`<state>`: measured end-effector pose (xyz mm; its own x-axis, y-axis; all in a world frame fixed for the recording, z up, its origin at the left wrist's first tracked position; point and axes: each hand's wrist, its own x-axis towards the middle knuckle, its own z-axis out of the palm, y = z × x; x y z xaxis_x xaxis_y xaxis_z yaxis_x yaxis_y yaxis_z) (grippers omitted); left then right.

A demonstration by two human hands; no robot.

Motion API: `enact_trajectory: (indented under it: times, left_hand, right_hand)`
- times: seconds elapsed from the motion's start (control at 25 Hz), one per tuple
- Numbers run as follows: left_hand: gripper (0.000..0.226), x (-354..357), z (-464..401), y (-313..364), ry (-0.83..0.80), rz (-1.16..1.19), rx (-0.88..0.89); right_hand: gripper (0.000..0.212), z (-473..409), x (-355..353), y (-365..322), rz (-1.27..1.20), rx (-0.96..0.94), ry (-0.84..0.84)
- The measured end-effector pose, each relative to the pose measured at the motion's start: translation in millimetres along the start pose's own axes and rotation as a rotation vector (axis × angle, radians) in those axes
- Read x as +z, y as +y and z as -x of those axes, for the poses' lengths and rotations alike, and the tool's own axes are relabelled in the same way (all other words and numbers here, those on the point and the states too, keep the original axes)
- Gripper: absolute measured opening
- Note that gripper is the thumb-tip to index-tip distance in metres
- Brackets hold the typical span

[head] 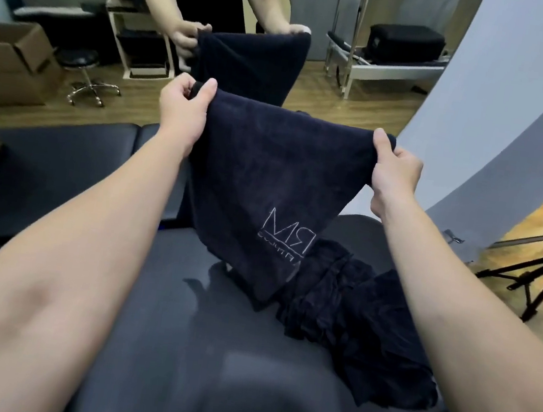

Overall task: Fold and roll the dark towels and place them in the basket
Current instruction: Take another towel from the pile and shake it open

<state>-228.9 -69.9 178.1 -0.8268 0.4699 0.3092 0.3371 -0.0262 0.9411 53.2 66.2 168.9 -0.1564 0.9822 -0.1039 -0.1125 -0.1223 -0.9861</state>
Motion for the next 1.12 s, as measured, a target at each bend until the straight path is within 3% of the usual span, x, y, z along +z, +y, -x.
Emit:
enact_trajectory:
  times: [0.16,0.32,0.52,0.72,0.8,0.88,0.96,1.04,1.12]
  left_hand:
    - [0.046,-19.6,-5.0,6.3,0.014,-0.034,0.029]
    - [0.049,-38.6,-5.2,-3.1,-0.101,0.102,-0.187]
    - [0.049,-56.5,2.7,-27.6,-0.249,0.077,-0.36]
    - [0.028,-67.5,10.1,-39.2,-0.141,0.385,-0.465]
    - [0.021,-66.2,11.9,-38.2,-0.107,0.327,-0.518]
    - [0.031,-65.3,11.6,-40.6,-0.169,-0.026,-0.467]
    - [0.043,-60.2,12.5,-38.0,-0.256,-0.366,-0.289]
    - [0.04,-43.9,17.7,-20.2,-0.352,-0.348,-0.083]
    - [0.03,-19.6,31.1,10.6,-0.476,-0.201,0.015]
  right_hand:
    - [0.042,4.3,9.7,-6.0,0.043,-0.005,-0.045]
    - [0.033,13.4,23.4,-9.7,-0.054,0.002,-0.127]
    - [0.029,19.1,37.6,-13.9,-0.181,-0.004,-0.203]
    - [0.032,22.2,41.2,-15.9,-0.072,-0.07,-0.214]
    - [0.031,23.9,42.2,-12.6,-0.089,-0.055,-0.221]
    - [0.032,26.5,44.4,-10.9,-0.084,-0.053,-0.26]
    - [0.033,30.2,47.0,-11.5,-0.035,-0.066,-0.349]
    - [0.037,35.0,53.2,-11.9,0.029,-0.084,-0.456]
    - [0.044,42.7,60.9,-12.0,0.077,-0.105,-0.521]
